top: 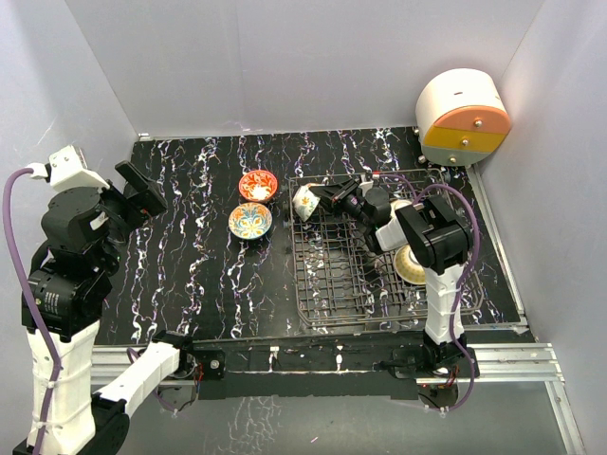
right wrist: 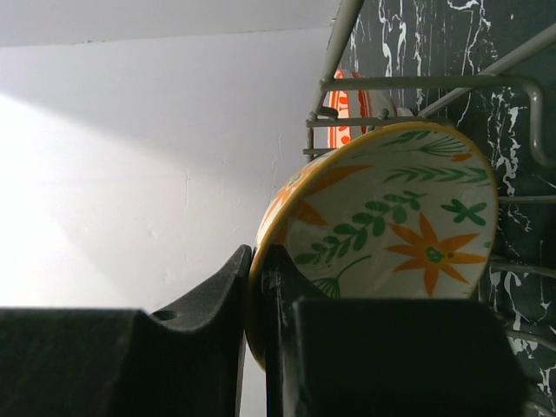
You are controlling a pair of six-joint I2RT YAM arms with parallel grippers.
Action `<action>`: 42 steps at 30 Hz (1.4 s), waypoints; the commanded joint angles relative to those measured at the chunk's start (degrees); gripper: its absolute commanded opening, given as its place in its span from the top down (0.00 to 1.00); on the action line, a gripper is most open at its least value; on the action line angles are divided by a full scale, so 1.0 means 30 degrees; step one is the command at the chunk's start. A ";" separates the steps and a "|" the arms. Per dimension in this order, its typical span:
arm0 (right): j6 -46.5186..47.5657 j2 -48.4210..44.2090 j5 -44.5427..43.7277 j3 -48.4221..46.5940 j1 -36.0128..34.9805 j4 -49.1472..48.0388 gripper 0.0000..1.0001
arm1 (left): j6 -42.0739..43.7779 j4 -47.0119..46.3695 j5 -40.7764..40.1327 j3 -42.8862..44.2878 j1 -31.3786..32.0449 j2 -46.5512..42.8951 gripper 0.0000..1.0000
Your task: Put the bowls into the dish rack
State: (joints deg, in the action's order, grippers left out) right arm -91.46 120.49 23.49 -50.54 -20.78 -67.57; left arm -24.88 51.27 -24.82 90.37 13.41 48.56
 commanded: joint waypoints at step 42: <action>0.2935 -0.7382 -0.4707 0.1612 -0.0136 1.4528 0.56 | 0.0092 -0.1030 0.1094 -0.1045 0.0054 -0.0249 0.03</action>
State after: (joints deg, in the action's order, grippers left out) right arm -84.05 102.24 13.21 -45.17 -21.06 -31.53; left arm -24.69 49.43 -22.31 87.48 13.41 48.40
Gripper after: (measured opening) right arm 0.405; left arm 0.970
